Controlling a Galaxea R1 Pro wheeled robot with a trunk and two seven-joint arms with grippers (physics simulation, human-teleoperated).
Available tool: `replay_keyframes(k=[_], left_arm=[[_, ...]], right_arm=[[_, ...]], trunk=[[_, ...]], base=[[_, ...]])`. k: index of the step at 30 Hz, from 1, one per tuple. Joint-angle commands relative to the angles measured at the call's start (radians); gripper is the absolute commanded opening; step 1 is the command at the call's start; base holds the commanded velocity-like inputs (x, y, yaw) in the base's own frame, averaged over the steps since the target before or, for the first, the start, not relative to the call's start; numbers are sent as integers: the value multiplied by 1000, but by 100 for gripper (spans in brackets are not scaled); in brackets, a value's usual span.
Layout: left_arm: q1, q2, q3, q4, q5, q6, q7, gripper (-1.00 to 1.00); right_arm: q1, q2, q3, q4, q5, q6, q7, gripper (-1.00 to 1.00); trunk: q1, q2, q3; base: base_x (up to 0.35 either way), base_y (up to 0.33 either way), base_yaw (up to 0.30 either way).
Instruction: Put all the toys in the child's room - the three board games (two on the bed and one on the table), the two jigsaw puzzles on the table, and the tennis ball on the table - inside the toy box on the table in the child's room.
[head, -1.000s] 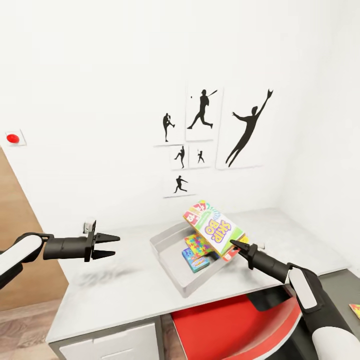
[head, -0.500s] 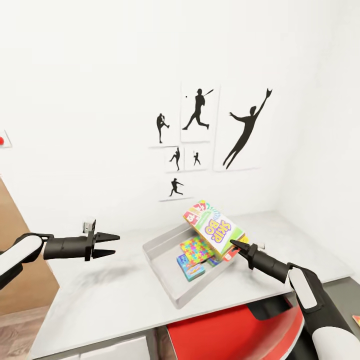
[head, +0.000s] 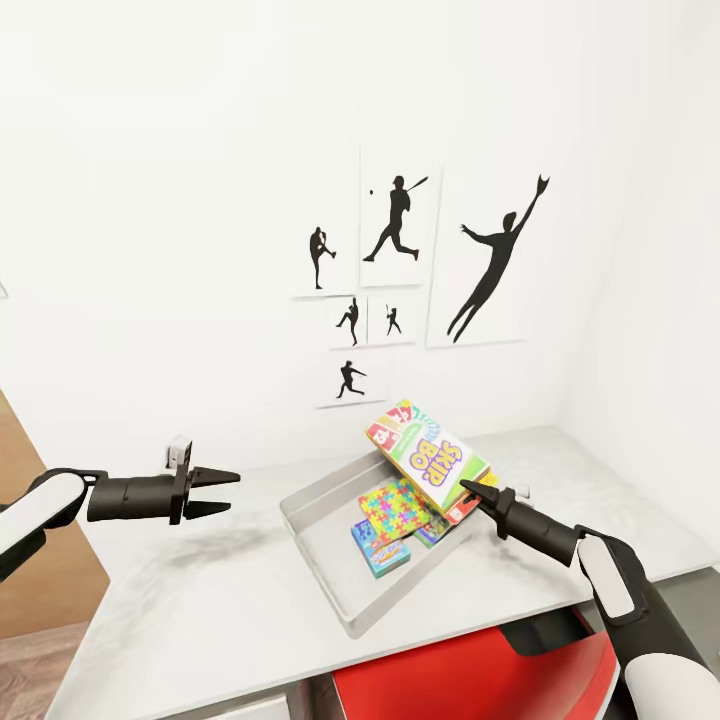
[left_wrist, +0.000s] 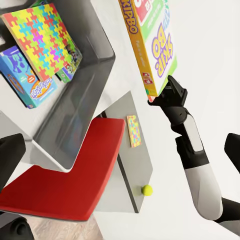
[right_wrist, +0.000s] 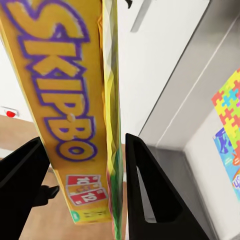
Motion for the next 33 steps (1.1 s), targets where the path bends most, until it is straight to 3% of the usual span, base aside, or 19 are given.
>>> replay_keyframes(k=[1, 13, 15, 21, 24, 26, 29, 33], left_arm=[[-2, 1, -3, 1, -5, -1, -10, 100], [-2, 1, -3, 1, -7, -1, -10, 100], [-2, 2, -3, 1, -8, -1, -10, 100], [-2, 2, -3, 1, -9, -1, -10, 100], [-2, 2, -3, 1, -10, -1, -10, 100], [-2, 2, -3, 1, -12, -1, -10, 100], [-2, 2, -3, 1, -13, -1, -10, 100], [-2, 2, -3, 2, -14, -1, -9, 100]], right_arm=[[-1, 0, -1, 1, 3, 3, 4, -100], [-8, 1, 9, 6, 13, 34, -25, -100], [-48, -6, 8, 5, 37, 92, -73, -100], [-204, -30, 20, 85, 64, 111, -156, -100], [-300, -69, 94, 210, 73, 111, -164, -100], [-374, -106, 195, 309, 77, 111, -165, -100], [-435, -127, 307, 366, 79, 111, -163, -100], [-451, -147, 370, 371, 88, 111, -153, -100]], trunk=[[1, -2, -2], [1, -2, -2], [1, -2, -2], [1, -2, -2], [1, -2, -2], [1, -2, -2], [1, -2, -2], [1, -2, -2]], base=[[3, 0, 0], [0, 0, 0], [0, 0, 0], [0, 0, 0], [0, 0, 0], [0, 0, 0], [0, 0, 0], [0, 0, 0]])
